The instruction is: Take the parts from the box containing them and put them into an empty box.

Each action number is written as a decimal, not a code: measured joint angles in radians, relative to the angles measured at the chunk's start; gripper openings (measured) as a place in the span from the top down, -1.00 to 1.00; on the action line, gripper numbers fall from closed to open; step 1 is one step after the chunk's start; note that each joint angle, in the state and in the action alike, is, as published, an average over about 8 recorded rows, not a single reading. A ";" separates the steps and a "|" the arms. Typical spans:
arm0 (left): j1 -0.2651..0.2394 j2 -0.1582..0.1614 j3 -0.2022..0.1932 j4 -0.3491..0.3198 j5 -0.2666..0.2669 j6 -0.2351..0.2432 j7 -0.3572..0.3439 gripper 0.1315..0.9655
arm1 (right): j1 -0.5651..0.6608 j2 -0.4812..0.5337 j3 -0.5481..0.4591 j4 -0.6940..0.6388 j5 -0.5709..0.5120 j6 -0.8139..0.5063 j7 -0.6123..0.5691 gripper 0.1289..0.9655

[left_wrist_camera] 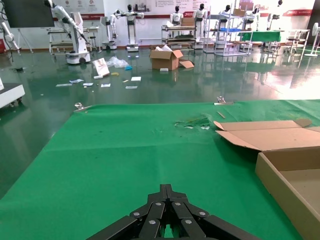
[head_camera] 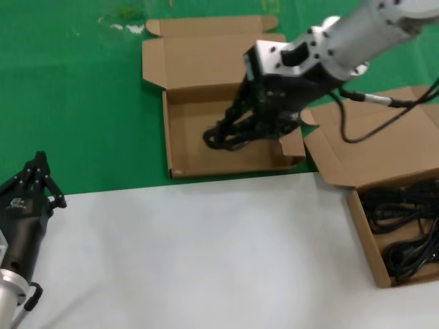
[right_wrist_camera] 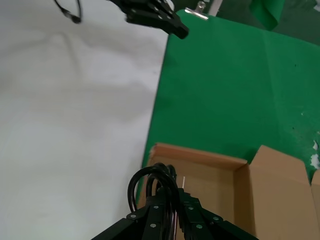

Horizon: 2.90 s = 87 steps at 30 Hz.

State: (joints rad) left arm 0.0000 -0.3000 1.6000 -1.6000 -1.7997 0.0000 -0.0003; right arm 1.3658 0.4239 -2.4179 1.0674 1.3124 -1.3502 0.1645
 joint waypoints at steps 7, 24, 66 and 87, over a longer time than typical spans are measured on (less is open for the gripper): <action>0.000 0.000 0.000 0.000 0.000 0.000 0.000 0.98 | 0.001 -0.154 0.001 -0.253 -0.064 0.128 -0.109 0.90; 0.000 0.000 0.000 0.000 0.000 0.000 0.000 0.98 | 0.041 -0.405 0.055 -0.799 -0.056 0.412 -0.380 0.85; 0.000 0.000 0.000 0.000 0.000 0.000 0.000 0.98 | -0.536 0.108 0.362 0.333 0.112 0.409 0.144 -0.75; 0.000 0.000 0.000 0.000 0.000 0.000 0.000 0.47 | -0.737 0.052 0.472 0.381 0.203 0.636 0.069 -1.00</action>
State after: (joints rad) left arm 0.0000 -0.3000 1.6001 -1.6000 -1.7997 0.0000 -0.0003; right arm 0.6290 0.4756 -1.9461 1.4486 1.5149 -0.7143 0.2337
